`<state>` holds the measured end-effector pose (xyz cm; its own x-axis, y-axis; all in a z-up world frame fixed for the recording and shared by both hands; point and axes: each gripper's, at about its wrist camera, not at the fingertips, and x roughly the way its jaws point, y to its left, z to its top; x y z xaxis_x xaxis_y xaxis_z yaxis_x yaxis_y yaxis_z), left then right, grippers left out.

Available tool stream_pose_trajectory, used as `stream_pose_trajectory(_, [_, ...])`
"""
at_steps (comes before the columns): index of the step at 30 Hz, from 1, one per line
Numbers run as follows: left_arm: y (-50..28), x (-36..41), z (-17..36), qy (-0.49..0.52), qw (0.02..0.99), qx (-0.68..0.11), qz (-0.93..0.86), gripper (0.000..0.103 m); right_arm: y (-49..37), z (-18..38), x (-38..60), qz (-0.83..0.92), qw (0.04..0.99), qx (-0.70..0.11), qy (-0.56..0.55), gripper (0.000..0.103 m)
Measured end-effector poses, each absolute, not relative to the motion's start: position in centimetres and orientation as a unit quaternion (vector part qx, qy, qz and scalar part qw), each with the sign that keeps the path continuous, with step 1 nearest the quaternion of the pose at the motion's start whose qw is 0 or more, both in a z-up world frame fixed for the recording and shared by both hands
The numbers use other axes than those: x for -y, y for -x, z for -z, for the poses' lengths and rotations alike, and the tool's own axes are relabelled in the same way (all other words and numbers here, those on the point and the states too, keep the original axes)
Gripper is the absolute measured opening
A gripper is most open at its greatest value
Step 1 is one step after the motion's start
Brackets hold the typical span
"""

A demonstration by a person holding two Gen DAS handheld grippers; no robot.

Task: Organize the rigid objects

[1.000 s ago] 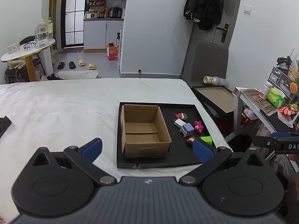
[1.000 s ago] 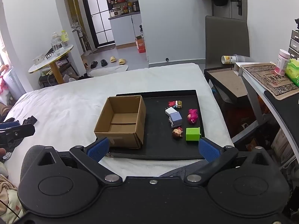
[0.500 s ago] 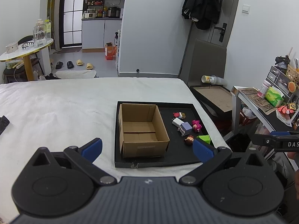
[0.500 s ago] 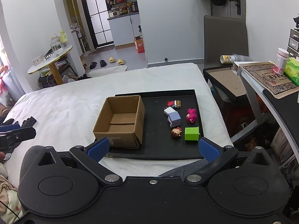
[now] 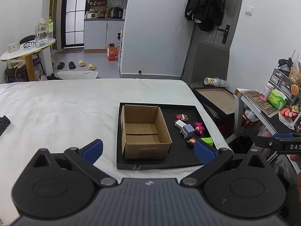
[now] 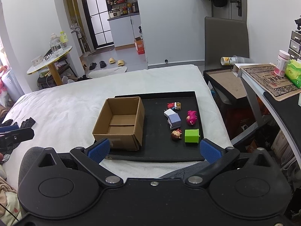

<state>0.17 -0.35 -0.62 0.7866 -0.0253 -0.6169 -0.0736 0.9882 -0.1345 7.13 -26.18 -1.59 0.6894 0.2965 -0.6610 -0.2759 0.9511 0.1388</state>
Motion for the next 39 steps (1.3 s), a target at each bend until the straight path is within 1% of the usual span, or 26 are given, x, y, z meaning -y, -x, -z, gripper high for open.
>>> stream_pose_trajectory(39, [-0.48,-0.04,1.17,0.078,0.941,-0.329,-0.015,0.102,-6.97,1.83,26.24,-0.157,0.918,-0.364,-0.018,0.103])
